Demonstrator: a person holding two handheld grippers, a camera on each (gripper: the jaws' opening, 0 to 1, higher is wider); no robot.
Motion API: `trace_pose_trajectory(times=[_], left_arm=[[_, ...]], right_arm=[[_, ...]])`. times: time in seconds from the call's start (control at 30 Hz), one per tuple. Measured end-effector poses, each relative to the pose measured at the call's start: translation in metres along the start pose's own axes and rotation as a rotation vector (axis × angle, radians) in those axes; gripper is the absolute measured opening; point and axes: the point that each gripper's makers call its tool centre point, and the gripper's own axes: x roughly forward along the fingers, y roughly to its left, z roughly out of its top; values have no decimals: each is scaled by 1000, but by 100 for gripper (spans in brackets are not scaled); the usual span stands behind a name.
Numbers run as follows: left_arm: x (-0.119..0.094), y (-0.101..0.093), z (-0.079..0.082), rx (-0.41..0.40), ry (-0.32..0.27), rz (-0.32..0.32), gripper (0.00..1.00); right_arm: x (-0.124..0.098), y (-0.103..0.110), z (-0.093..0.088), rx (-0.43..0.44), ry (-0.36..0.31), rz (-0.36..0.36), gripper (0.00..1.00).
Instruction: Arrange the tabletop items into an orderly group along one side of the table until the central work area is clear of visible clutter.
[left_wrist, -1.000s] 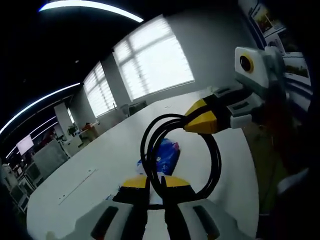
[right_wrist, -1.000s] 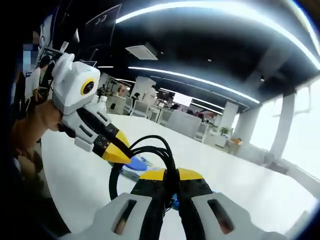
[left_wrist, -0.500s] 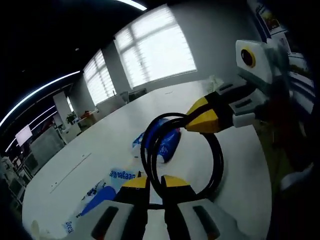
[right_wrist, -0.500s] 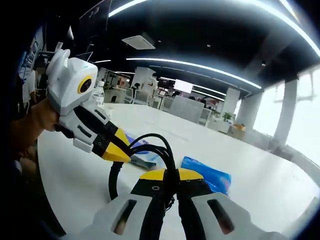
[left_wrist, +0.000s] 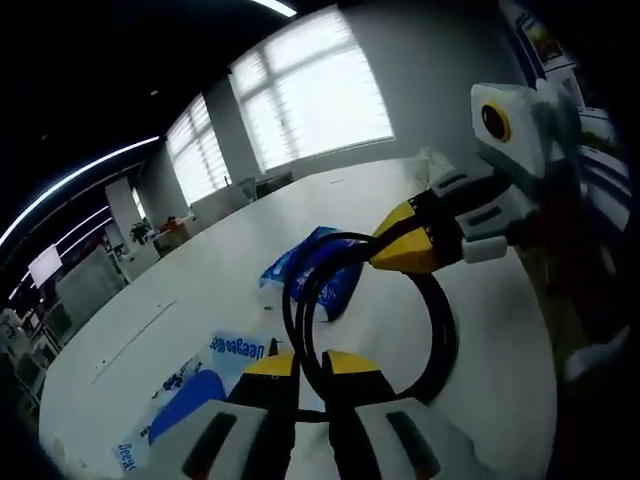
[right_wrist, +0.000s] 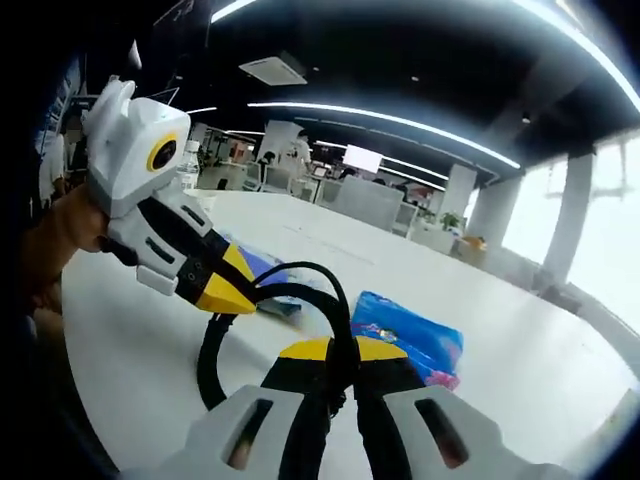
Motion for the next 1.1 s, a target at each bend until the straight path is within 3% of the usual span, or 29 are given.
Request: trace_pose_trajectory(times=[0.67, 1.1], left_arm=[[15, -1, -22, 1, 62, -34, 7], [16, -1, -23, -16, 53, -37, 7]], right_arm=[[20, 7, -44, -46, 157, 17, 4], [22, 6, -50, -37, 170, 31, 4]])
